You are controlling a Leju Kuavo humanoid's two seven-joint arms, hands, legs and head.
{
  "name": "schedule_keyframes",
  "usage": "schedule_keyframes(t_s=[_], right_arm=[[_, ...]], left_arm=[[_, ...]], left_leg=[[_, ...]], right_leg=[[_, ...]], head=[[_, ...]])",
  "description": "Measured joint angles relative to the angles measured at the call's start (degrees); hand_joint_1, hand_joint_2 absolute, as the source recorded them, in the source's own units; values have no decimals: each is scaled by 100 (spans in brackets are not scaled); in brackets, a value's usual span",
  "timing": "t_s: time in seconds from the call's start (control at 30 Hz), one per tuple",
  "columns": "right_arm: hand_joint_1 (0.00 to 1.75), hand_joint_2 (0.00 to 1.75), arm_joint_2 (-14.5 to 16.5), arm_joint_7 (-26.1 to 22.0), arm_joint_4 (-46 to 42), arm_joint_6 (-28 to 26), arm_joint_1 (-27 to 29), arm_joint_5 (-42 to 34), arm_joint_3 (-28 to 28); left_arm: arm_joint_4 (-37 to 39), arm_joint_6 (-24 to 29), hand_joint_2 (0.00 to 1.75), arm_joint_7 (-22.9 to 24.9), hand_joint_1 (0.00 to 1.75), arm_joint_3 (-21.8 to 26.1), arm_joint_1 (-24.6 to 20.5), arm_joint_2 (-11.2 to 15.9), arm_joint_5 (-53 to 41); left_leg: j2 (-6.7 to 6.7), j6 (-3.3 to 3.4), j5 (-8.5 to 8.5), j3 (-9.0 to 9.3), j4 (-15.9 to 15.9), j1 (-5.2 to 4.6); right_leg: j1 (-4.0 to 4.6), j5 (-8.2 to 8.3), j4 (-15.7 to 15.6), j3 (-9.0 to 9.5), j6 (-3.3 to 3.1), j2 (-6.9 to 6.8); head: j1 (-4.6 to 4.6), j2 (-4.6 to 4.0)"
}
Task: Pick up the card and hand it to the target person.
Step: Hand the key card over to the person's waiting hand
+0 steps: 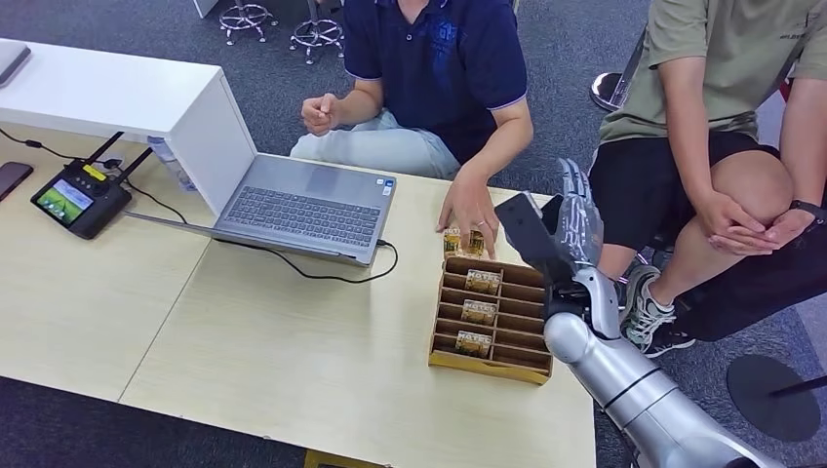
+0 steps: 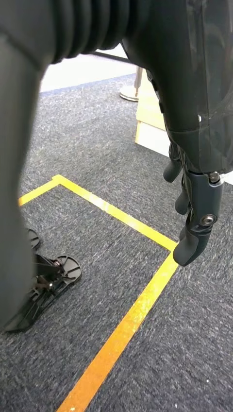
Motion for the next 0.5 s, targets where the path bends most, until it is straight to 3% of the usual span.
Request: schedule_keyframes(t_s=[0.27,0.5], right_arm=[[0,175,-599,-763,-633,-42,854,-1588,-1407],[0,175,-1086,-1126,-1000,-46,1702,-2750,-2956]], left_arm=[[12,37,0,1,0,0,8,0,19],[39,19,0,-134,0,0,9,0,98]], left_leg=[[-3,1,-1,-3,0,-1],[-4,3,-3,-3,0,-4]], right_leg=[[0,0,-1,0,0,-7],[-2,0,-2,-1,1,-8]], head=[[1,0],[0,0]])
